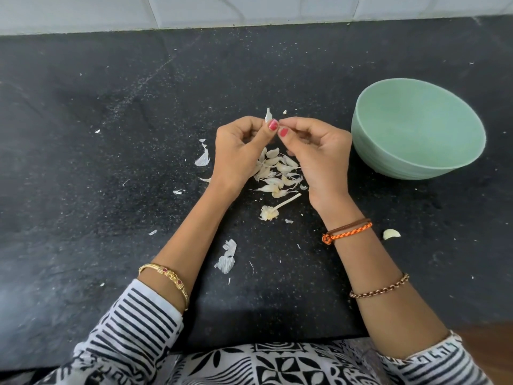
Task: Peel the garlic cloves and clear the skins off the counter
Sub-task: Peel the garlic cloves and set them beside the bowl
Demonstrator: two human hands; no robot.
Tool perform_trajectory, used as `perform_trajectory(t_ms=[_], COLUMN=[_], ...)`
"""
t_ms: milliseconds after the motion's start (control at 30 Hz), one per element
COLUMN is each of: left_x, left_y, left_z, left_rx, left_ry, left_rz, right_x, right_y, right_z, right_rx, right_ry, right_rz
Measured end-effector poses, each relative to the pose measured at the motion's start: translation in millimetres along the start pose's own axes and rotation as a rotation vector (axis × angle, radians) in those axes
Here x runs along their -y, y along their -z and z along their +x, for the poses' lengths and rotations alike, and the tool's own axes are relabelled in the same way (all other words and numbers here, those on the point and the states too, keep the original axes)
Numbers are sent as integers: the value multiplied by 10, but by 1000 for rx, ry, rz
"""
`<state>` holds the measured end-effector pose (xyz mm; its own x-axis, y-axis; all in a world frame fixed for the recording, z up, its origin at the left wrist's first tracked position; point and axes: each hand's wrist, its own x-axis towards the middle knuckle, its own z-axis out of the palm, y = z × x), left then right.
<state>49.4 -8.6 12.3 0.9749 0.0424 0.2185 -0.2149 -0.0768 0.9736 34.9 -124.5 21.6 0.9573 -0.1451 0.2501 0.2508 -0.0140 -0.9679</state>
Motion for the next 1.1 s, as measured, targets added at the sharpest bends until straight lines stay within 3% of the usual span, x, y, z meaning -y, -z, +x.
perform_trajectory(t_ms=[133,233,333,467,533,600,700,900,1000,1100], left_x=[-17,-18,-9,-7,-10,-5,3,-20,0,35], left_y=[-15,-39,-34,-13,-19,-38,-76,-132,-46,42], left_z=[-7,-12,1,17,23,24,17,-22,9,33], left_rx=[-40,-63,-70,-56,-63,-66,-69,-107,-176,-186], left_ry=[80,123,145,100,118,181,255,181,116,5], left_rz=[-74,-135,-173,-109,-106,-155,-274,-296,-199,-17], right_x=[3,-2,-44,-151,-183,-171,-72,55,61,54], right_y=[-2,-19,-49,-58,-55,-56,-58,-56,-21,9], right_z=[13,15,2,5,8,0,3,35,77,72], right_rx=[-6,-19,-57,-134,-168,-165,-112,-42,-95,-99], right_ry=[-87,-49,141,577,644,525,170,-494,-565,-443], right_rz=[30,4,-145,-515,-584,-480,-194,453,624,435])
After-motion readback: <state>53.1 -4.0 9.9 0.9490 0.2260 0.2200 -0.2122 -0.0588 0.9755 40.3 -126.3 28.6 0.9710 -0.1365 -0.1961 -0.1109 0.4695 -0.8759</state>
